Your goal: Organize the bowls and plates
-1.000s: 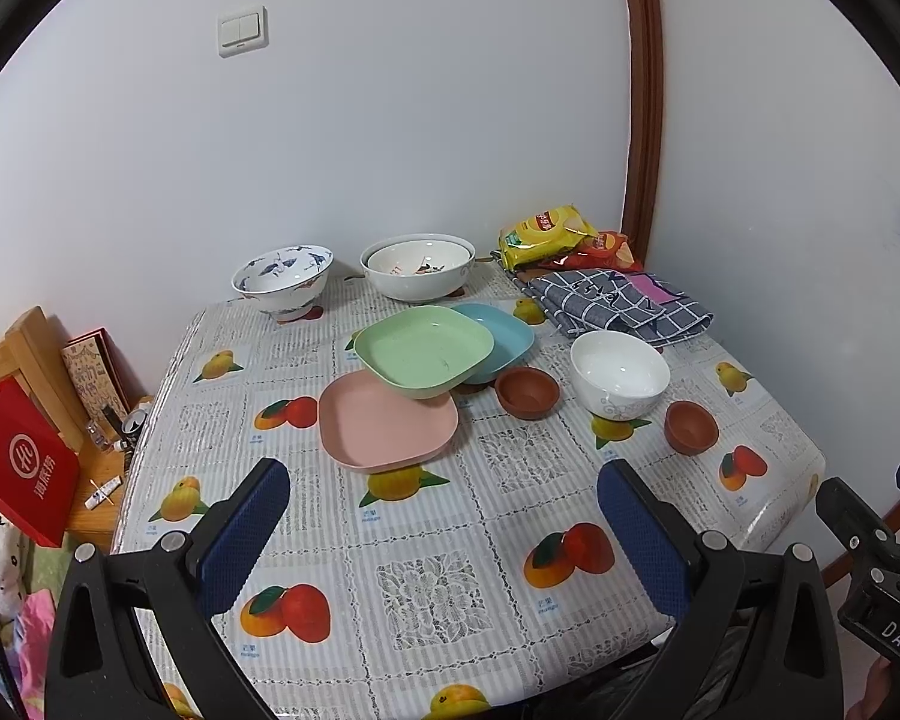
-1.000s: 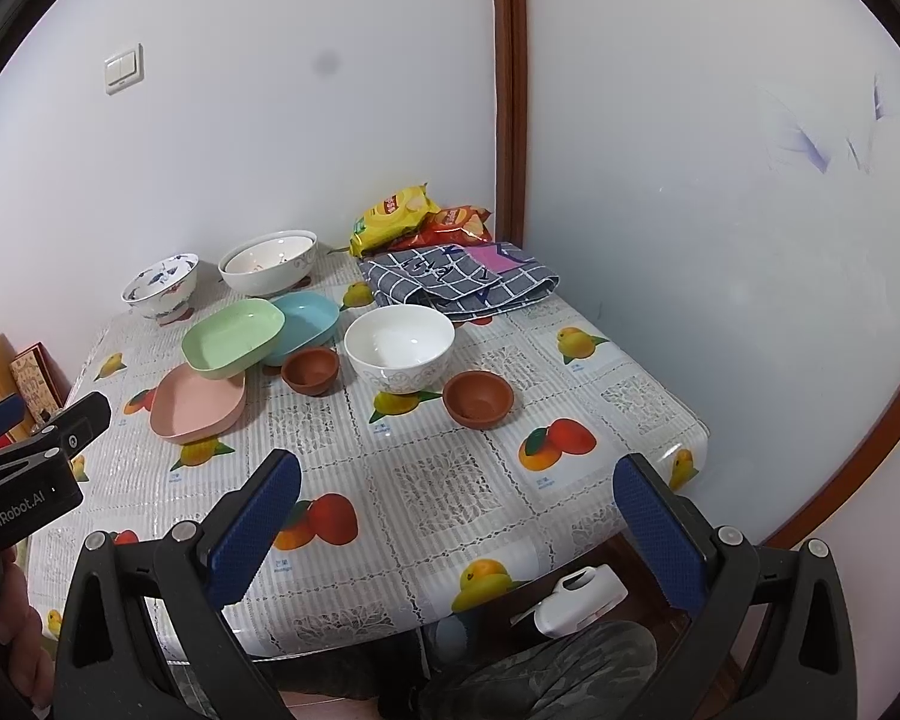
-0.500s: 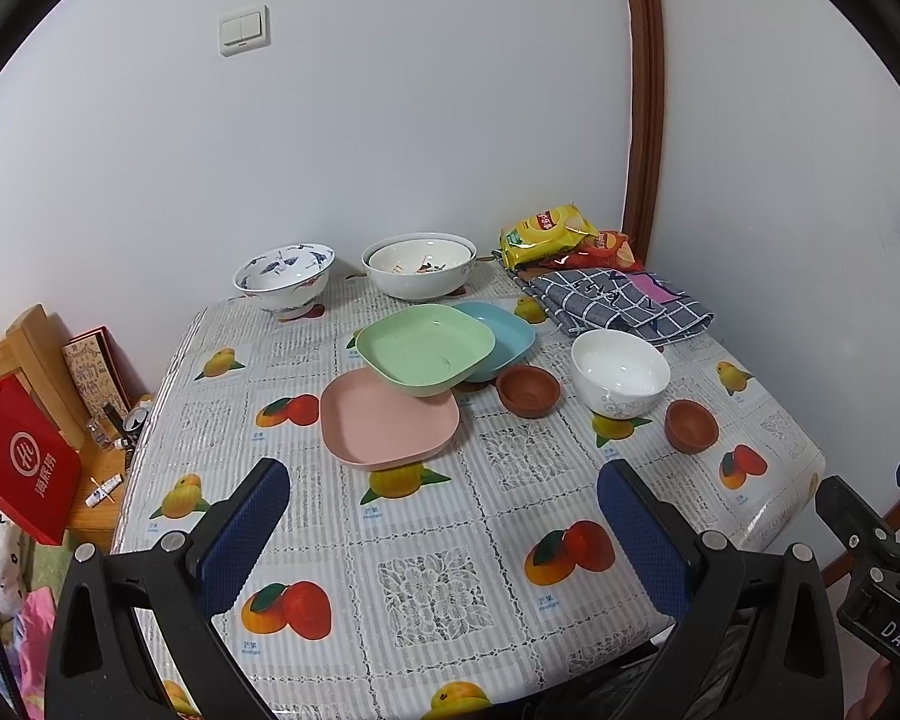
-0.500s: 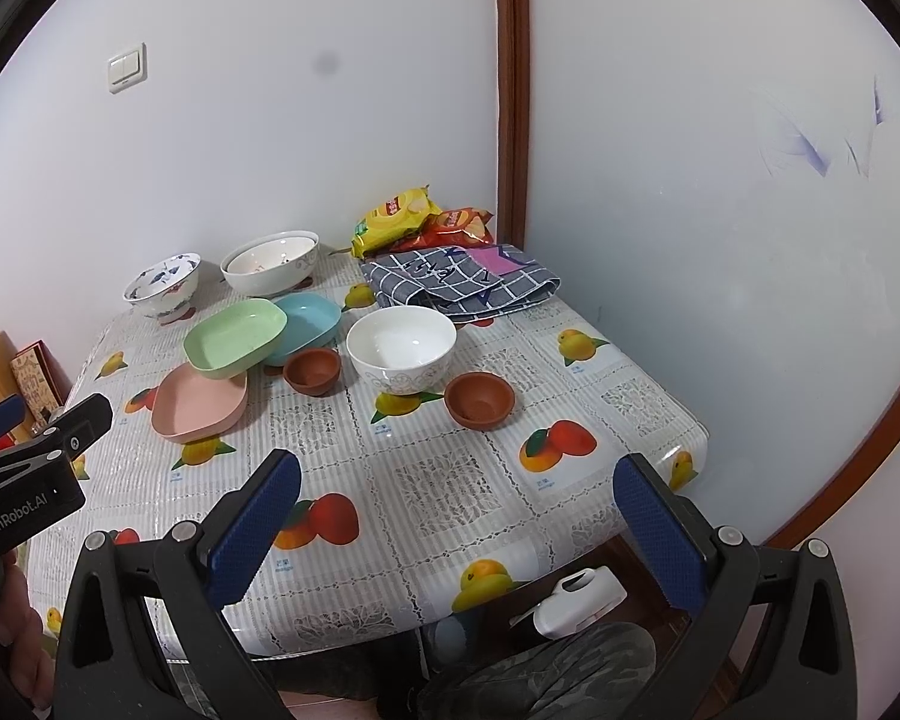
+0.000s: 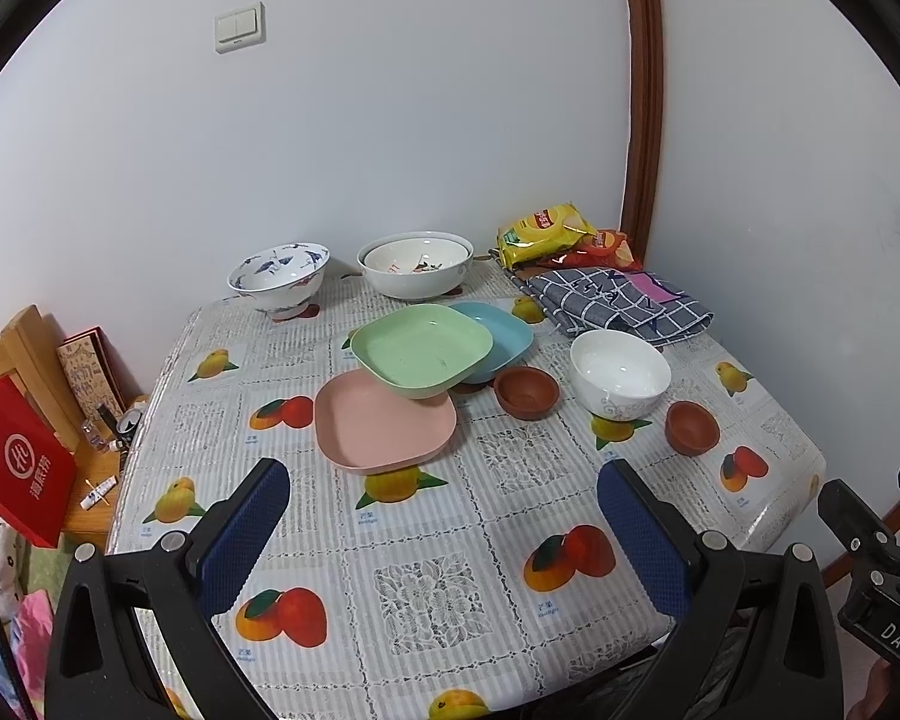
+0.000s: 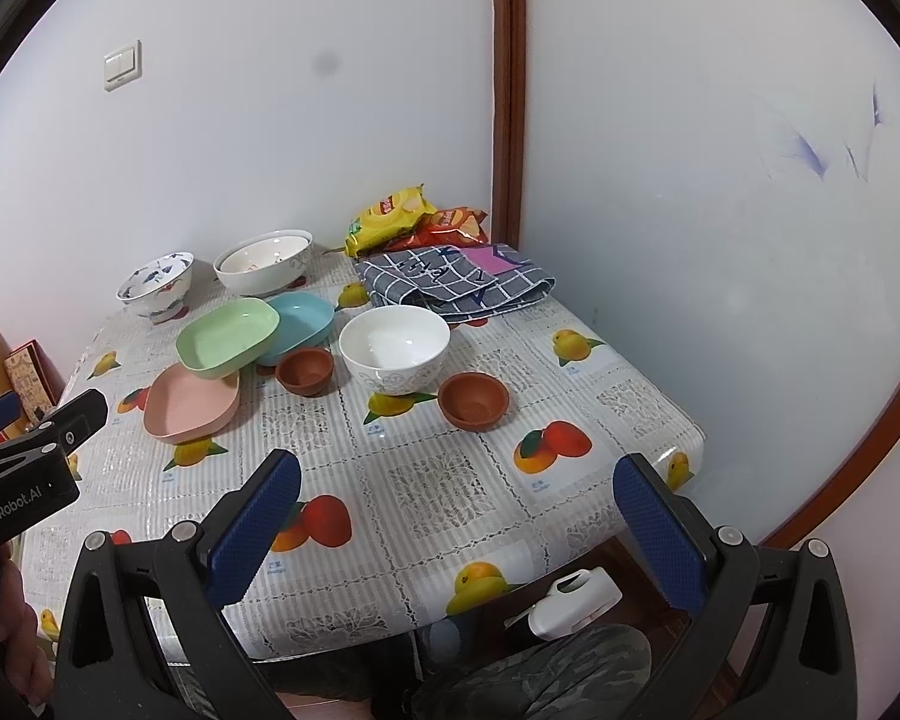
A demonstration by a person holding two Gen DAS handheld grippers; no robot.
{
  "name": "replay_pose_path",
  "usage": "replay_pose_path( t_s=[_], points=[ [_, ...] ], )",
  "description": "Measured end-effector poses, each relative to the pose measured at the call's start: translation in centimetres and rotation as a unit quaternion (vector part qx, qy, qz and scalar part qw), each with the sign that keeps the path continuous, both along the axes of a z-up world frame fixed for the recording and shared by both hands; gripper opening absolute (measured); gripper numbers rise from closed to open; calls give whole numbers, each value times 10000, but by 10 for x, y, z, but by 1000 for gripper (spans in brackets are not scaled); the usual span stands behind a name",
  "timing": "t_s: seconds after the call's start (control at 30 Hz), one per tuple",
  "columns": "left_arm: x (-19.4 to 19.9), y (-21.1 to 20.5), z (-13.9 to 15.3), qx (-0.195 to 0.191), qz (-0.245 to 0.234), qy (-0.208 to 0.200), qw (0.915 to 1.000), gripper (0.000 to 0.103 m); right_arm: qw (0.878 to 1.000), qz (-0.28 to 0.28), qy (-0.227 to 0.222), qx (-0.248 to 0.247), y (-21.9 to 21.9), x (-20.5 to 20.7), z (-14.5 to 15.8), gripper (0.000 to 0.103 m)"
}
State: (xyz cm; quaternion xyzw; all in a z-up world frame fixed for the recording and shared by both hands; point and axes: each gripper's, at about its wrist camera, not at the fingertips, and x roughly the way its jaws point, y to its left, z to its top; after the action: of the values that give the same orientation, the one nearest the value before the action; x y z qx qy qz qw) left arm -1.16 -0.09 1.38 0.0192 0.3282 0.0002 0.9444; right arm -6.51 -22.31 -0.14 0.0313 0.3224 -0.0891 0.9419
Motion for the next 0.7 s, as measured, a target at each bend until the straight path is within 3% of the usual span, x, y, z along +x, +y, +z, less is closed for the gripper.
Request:
replay_pose_path(
  t_s=[0.7],
  points=[
    [52, 5, -24, -49, -200, 299, 9993, 103, 9987, 53, -217, 456, 1, 27, -12, 102]
  ],
)
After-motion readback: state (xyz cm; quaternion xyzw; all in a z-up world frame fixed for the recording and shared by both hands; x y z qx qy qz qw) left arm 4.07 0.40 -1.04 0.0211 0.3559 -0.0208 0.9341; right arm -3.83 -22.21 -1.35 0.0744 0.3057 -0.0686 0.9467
